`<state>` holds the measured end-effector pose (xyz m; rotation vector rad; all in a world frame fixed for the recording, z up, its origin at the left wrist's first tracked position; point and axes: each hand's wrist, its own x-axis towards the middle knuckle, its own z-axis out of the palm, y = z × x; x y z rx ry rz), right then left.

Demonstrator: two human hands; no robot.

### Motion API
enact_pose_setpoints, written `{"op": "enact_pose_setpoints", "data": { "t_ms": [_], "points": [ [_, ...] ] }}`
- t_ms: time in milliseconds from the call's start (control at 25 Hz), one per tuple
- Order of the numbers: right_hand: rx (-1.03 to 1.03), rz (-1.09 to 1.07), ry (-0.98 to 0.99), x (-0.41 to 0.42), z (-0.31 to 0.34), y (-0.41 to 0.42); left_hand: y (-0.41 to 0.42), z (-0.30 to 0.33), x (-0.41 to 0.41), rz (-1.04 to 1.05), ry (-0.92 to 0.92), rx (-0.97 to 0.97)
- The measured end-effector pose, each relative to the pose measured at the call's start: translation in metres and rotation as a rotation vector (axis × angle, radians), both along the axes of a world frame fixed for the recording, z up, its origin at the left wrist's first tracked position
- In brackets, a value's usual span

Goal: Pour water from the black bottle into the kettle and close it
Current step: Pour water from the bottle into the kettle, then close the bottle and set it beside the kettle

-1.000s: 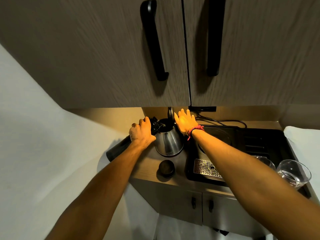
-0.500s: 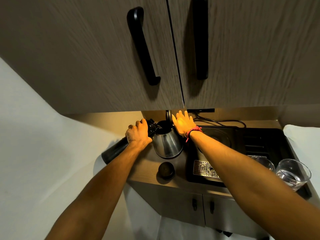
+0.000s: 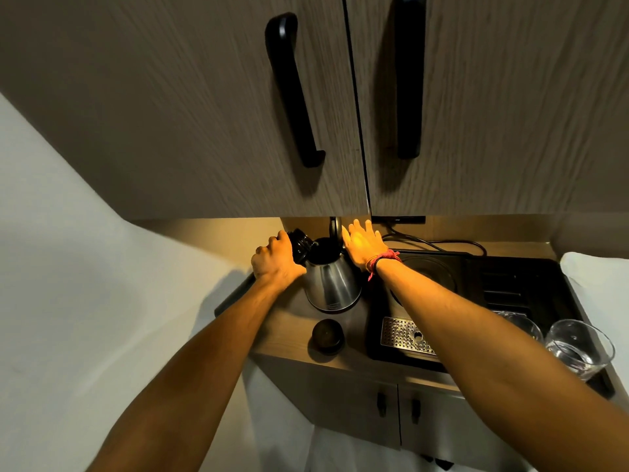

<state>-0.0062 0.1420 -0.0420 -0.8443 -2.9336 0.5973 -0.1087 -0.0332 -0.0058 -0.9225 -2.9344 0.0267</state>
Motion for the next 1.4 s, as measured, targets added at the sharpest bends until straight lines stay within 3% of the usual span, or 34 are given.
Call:
{"op": "enact_pose_setpoints", "data": {
  "t_ms": [280, 520, 680, 920, 1080, 1400],
  "points": [
    [0.036, -0.002, -0.035, -0.002, 0.001, 0.000, -0.003, -0.022, -0.007, 0.027, -0.194, 0.277],
    [0.041, 0.064, -0.042, -0.008, 0.006, -0.007, -0.026, -0.040, -0.013, 0.126, -0.491, 0.822],
    [0.062, 0.072, -0.052, -0.022, 0.005, -0.015, -0.044, -0.058, -0.008, 0.168, -0.547, 1.026],
    [0.114, -0.006, -0.029, -0.033, -0.010, -0.037, -0.052, -0.067, -0.013, 0.146, -0.548, 1.071],
    [0.270, 0.211, 0.089, -0.034, -0.016, -0.048, -0.054, -0.070, -0.017, 0.099, -0.534, 1.068],
    [0.370, 0.276, -0.066, -0.036, -0.021, -0.059, -0.055, -0.072, -0.018, 0.064, -0.598, 1.020]
  ]
}}
